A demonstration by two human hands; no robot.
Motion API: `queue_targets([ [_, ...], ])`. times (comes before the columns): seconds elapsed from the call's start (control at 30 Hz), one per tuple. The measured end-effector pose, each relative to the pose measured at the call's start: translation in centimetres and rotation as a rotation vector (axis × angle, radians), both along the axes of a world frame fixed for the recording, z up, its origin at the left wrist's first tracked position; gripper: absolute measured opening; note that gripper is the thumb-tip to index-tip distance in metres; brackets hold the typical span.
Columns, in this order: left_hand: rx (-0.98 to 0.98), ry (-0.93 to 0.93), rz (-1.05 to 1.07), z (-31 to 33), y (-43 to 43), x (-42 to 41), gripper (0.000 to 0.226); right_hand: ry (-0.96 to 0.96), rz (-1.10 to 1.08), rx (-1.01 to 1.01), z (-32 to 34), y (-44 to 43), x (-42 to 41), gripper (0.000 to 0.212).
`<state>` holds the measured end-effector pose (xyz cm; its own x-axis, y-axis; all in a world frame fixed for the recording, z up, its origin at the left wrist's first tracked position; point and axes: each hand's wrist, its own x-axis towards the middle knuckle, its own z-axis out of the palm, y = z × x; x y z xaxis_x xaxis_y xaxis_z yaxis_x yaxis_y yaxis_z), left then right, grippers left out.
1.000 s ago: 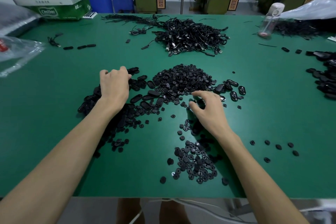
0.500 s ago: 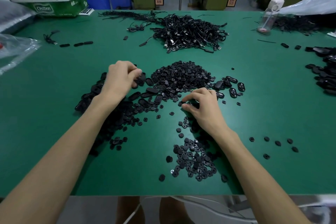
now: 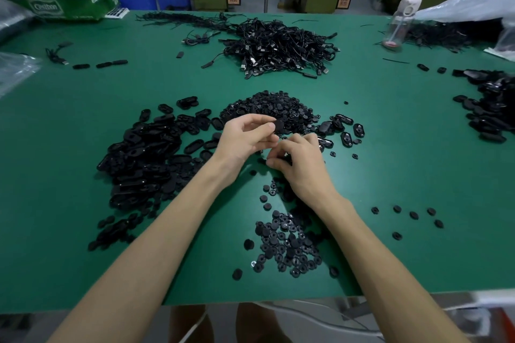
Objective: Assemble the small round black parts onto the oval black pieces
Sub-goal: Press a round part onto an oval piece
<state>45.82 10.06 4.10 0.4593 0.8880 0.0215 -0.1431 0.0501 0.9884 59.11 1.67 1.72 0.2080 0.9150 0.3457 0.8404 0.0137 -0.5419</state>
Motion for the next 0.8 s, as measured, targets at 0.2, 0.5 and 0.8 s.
queue_targets([
  [0.2,0.076,-0.007,0.063,-1.3,-0.4,-0.1,0.02,0.083,-0.043,0.04,0.3,0.2,-0.1,0.014],
  [0.5,0.127,0.042,0.067,-1.7,-0.6,-0.2,0.031,0.442,-0.049,0.117,1.0,-0.5,0.4,0.006],
  [0.8,0.181,0.048,0.082,-1.7,-0.8,-0.2,0.027,0.529,-0.072,0.146,1.4,-0.6,0.3,0.013],
])
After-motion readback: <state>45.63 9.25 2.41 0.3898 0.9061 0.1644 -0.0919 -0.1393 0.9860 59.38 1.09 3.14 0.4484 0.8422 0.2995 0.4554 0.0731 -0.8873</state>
